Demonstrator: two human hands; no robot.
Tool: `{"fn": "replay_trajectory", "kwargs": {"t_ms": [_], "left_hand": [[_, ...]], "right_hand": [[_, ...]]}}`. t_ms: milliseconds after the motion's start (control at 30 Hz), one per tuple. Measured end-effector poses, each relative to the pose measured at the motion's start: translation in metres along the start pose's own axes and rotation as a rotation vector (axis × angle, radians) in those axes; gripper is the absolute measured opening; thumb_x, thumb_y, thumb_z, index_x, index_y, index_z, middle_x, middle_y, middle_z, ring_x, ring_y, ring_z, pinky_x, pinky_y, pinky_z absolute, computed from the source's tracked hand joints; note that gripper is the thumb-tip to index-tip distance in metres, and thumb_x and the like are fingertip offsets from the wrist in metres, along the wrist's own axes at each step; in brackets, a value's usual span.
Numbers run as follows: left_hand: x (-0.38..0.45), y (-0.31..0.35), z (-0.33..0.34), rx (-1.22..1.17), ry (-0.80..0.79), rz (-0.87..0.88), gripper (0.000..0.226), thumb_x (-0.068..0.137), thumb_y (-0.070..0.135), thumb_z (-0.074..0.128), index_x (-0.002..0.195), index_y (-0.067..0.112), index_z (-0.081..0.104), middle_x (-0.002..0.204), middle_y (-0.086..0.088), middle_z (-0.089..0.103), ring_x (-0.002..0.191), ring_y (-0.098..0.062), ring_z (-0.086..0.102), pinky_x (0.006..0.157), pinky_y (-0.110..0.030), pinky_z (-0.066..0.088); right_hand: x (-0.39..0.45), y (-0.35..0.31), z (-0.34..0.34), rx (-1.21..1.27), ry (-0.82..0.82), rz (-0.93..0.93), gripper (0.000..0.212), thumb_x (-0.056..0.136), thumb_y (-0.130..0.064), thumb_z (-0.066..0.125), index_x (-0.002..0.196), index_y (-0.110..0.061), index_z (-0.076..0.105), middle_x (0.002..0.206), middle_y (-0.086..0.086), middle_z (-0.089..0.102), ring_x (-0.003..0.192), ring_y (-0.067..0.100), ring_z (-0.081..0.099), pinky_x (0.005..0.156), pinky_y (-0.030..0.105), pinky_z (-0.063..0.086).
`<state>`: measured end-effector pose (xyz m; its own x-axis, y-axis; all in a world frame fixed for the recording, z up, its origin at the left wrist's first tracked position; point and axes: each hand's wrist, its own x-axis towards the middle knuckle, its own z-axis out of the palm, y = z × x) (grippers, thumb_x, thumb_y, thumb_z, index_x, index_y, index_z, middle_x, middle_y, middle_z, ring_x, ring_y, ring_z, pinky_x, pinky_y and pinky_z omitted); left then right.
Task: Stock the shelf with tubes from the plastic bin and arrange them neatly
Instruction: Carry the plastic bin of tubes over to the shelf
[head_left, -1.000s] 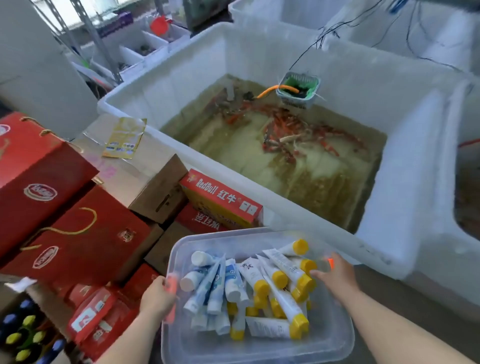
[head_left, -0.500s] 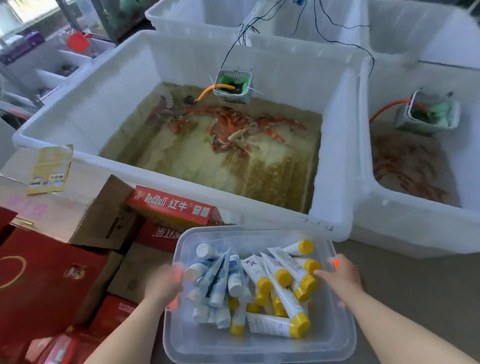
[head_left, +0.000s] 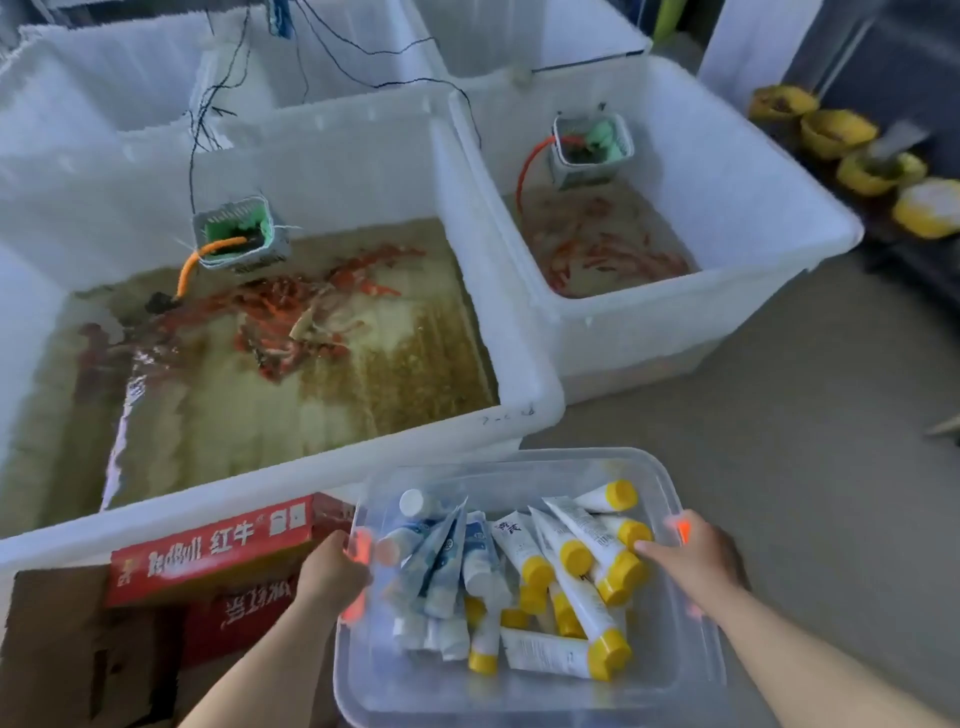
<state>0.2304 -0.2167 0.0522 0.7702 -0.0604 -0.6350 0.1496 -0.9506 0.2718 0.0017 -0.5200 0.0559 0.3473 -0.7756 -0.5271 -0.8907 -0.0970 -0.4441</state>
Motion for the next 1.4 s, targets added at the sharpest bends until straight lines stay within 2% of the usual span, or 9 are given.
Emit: {"fn": "replay_trajectory", "kwargs": {"t_ms": [100,200,300,467,700,1000,1100,1233,1400], "left_hand": [[0.007,0.04,0.009,0.073,-0.019,0.086,0.042,0.077,0.001,0.065,0.117,0.004,0.054,0.114,-0.015,0.061,0.104,-0.03,0.057,0.083,-0.035,0.045],[0.009,0.083,0.022,0.088,-0.041,0.162,0.023,0.073,-0.004,0.062,0.085,0.011,0.05,0.088,-0.012,0.057,0.079,-0.028,0.052,0.072,-0.039,0.046],[0.008,0.127,0.039,0.106,-0.074,0.24,0.027,0.07,-0.009,0.062,0.074,0.013,0.045,0.077,-0.012,0.051,0.074,-0.028,0.049,0.078,-0.046,0.051],[-0.013,0.204,0.079,0.209,-0.13,0.366,0.024,0.073,-0.006,0.063,0.088,0.01,0.052,0.088,-0.011,0.053,0.082,-0.029,0.052,0.062,-0.028,0.039],[-0.053,0.297,0.139,0.376,-0.171,0.529,0.029,0.079,0.003,0.064,0.106,0.008,0.056,0.103,-0.013,0.062,0.095,-0.03,0.058,0.081,-0.034,0.05],[-0.1,0.402,0.208,0.513,-0.251,0.675,0.053,0.072,0.005,0.073,0.121,0.008,0.052,0.114,-0.013,0.063,0.1,-0.031,0.06,0.082,-0.032,0.051],[-0.111,0.433,0.228,0.515,-0.296,0.714,0.047,0.071,0.002,0.074,0.113,0.007,0.054,0.113,-0.016,0.062,0.093,-0.03,0.056,0.079,-0.032,0.048],[-0.121,0.473,0.253,0.549,-0.322,0.777,0.037,0.068,0.001,0.075,0.084,0.018,0.047,0.104,-0.013,0.059,0.09,-0.028,0.054,0.08,-0.031,0.046],[-0.127,0.528,0.289,0.592,-0.378,0.826,0.04,0.068,-0.001,0.076,0.089,0.018,0.046,0.119,-0.018,0.059,0.11,-0.033,0.055,0.085,-0.033,0.047]], "right_hand": [[-0.005,0.03,-0.015,0.043,0.058,0.077,0.057,0.065,-0.043,0.081,0.111,-0.018,0.059,0.105,0.007,0.065,0.091,0.029,0.064,0.071,0.044,0.057],[-0.008,0.06,-0.033,0.096,0.11,0.166,0.06,0.063,-0.045,0.082,0.111,-0.017,0.059,0.103,0.008,0.066,0.089,0.03,0.065,0.07,0.044,0.057],[-0.011,0.09,-0.052,0.162,0.16,0.233,0.062,0.064,-0.042,0.082,0.114,-0.014,0.059,0.108,0.011,0.066,0.095,0.031,0.064,0.072,0.042,0.057],[-0.009,0.139,-0.091,0.305,0.199,0.395,0.063,0.067,-0.039,0.081,0.119,-0.017,0.056,0.119,0.007,0.06,0.105,0.029,0.06,0.077,0.043,0.056],[-0.002,0.206,-0.15,0.402,0.275,0.497,0.059,0.067,-0.038,0.081,0.117,-0.015,0.057,0.117,0.008,0.061,0.105,0.029,0.059,0.08,0.045,0.055],[-0.001,0.273,-0.206,0.463,0.374,0.63,0.06,0.067,-0.04,0.081,0.116,-0.016,0.056,0.118,0.008,0.062,0.103,0.029,0.061,0.077,0.044,0.057],[0.0,0.289,-0.22,0.484,0.399,0.677,0.062,0.067,-0.04,0.081,0.117,-0.015,0.055,0.119,0.008,0.061,0.101,0.03,0.061,0.062,0.04,0.057],[0.004,0.307,-0.236,0.509,0.431,0.739,0.063,0.065,-0.04,0.082,0.116,-0.014,0.056,0.117,0.009,0.061,0.104,0.032,0.06,0.072,0.046,0.057],[0.015,0.321,-0.252,0.513,0.465,0.814,0.049,0.066,-0.041,0.08,0.101,-0.015,0.057,0.103,0.005,0.063,0.101,0.029,0.061,0.078,0.034,0.052]]}}
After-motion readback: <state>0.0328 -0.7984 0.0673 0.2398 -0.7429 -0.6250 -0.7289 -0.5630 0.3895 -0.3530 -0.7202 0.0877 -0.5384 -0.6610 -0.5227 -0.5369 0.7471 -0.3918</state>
